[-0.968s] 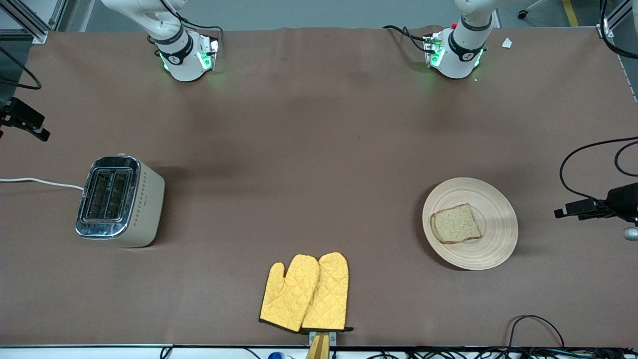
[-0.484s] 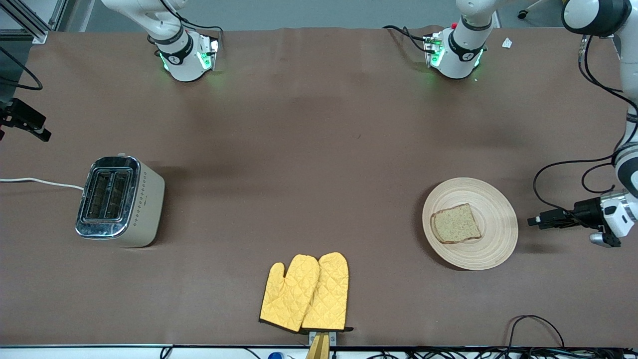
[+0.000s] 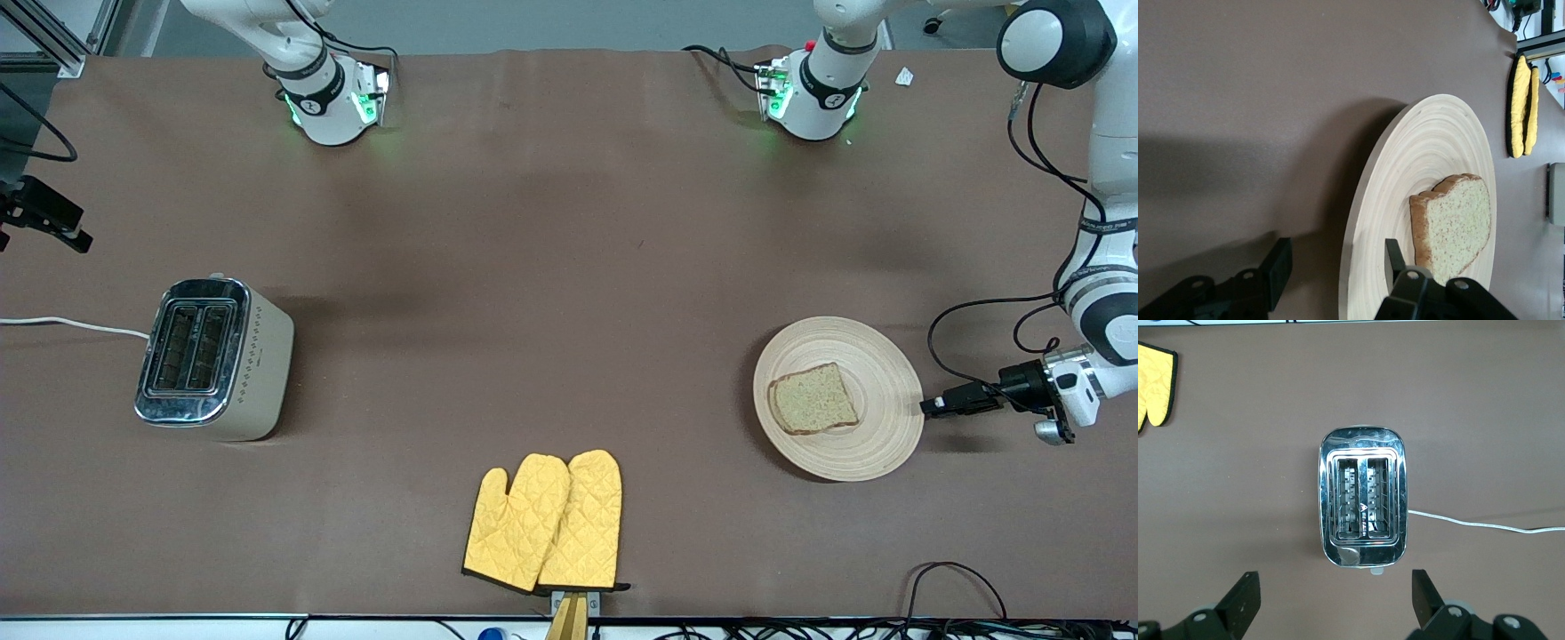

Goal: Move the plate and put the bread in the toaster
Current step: 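Reach the left gripper to the wooden plate rim and grip it, then slide the wooden plate with the left gripper toward the table middle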

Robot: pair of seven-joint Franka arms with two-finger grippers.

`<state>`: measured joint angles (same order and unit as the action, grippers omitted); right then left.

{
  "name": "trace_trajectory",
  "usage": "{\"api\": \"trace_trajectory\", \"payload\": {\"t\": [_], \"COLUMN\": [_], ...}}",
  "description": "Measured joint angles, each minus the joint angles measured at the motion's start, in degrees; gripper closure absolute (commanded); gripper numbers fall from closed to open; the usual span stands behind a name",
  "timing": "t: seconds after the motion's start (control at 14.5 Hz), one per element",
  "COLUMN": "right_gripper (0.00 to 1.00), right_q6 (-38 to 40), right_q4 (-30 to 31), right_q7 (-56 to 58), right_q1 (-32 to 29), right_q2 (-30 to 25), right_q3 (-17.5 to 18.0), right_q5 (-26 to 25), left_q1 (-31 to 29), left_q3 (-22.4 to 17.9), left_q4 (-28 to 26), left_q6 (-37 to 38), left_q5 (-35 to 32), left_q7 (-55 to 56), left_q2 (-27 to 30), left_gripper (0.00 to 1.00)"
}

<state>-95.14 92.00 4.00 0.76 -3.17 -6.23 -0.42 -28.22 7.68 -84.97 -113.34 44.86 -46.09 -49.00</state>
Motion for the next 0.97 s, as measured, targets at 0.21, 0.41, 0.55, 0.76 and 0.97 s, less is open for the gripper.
{"api": "trace_trajectory", "payload": {"t": [0.21,0.41,0.55,0.76,0.97], "right_gripper": [0.00,0.00,0.00,0.00,0.00], "right_q6": [-0.03,-0.03,-0.04,-0.05,-0.06], "right_q4": [0.03,0.09,0.10,0.14,0.20], "right_q7": [0.00,0.00,0.00,0.00,0.00], "right_q1": [0.00,0.00,0.00,0.00,-0.01], "right_q2": [0.00,0.00,0.00,0.00,0.00], "right_q3": [0.00,0.00,0.00,-0.03,-0.08], "right_q5": [0.00,0.00,0.00,0.00,-0.03], "left_q1": [-0.17,-0.21,-0.25,-0.69,0.04], "left_q3": [0.09,0.23,0.24,0.53,1.43], "left_q4": [0.03,0.08,0.12,0.89,1.50], "left_q6": [2.89,5.61,6.17,8.55,10.89], "left_q5": [0.19,0.19,0.30,1.51,1.22], "left_q7": [0.00,-0.20,-2.34,-4.04,-5.13], "left_q2": [-0.88,-1.28,-1.34,-1.34,-1.44], "left_gripper": [0.61,0.94,1.00,1.00,1.00]}}
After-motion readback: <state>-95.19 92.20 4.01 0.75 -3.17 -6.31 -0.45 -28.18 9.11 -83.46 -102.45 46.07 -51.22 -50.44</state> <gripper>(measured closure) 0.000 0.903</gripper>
